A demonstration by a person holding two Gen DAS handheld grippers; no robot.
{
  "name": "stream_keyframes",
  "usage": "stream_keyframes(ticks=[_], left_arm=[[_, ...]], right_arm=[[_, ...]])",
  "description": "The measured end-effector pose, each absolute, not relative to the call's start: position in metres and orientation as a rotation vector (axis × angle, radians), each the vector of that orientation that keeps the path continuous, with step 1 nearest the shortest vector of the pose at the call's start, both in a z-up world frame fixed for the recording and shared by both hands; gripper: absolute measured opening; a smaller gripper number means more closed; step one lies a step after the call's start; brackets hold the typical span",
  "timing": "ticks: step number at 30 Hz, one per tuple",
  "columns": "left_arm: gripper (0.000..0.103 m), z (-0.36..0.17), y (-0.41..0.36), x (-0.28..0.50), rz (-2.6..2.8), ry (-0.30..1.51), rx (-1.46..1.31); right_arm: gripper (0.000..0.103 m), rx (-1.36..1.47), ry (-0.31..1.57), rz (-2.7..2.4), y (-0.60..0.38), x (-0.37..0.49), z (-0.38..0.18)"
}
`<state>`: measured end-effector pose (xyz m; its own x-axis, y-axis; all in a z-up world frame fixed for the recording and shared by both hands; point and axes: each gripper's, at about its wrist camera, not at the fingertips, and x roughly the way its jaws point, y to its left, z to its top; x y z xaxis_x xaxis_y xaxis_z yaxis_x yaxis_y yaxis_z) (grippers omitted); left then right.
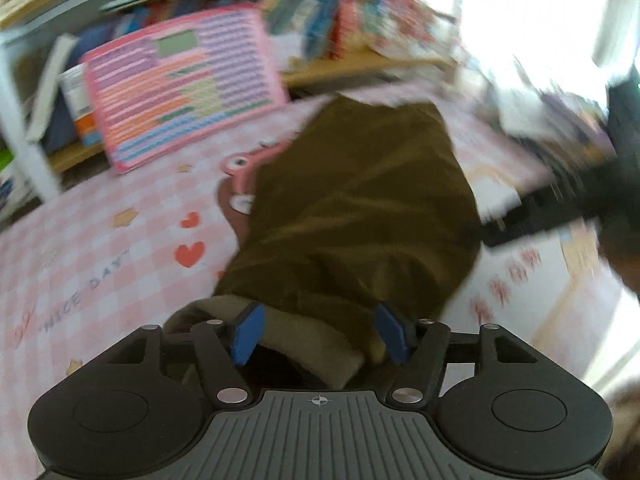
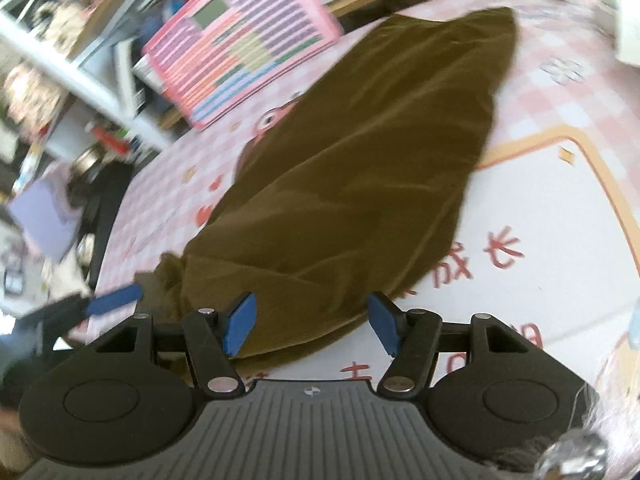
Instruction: Fold clothes
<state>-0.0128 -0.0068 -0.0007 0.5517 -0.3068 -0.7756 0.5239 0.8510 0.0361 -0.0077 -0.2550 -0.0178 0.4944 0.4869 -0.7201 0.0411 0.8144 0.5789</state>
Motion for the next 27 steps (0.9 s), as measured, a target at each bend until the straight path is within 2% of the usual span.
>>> stream_keyframes(ticks=[5, 11, 17, 19, 20, 23, 26, 27], left_arm=[[0.064, -0.005, 0.003, -0.020, -0.573, 0.889, 0.310], [0.064, -0.002, 0.013, -0.027, -0.605, 0.837, 0.401], [0.064, 0.002, 0.032, -0.021, -0.600, 0.800, 0.387], [0.064, 0.003, 0.038, -0.019, -0.598, 0.787, 0.382], [0.064, 0.003, 0.041, -0.019, -0.597, 0.781, 0.380], [0.064, 0.005, 0.054, -0.017, -0.574, 0.763, 0.351], [0.064, 0.007, 0.068, -0.016, -0.540, 0.746, 0.312], [0.064, 0.007, 0.072, -0.016, -0.529, 0.740, 0.299]], right_arm=[[0.060, 0.657, 1.027, 0.199, -0.257, -0.010, -0.021], [0.060, 0.791, 1.029, 0.088, -0.253, -0.015, -0.033], [0.054, 0.938, 1.007, -0.007, -0.254, -0.007, -0.044], [0.037, 0.964, 1.002, -0.045, -0.254, -0.003, -0.047], [0.025, 0.973, 1.009, -0.056, -0.254, -0.001, -0.047], [0.020, 0.919, 1.019, -0.020, -0.247, 0.001, -0.034], [0.020, 0.855, 1.055, 0.021, -0.235, 0.008, -0.023], [0.015, 0.839, 1.064, 0.027, -0.231, 0.010, -0.021]])
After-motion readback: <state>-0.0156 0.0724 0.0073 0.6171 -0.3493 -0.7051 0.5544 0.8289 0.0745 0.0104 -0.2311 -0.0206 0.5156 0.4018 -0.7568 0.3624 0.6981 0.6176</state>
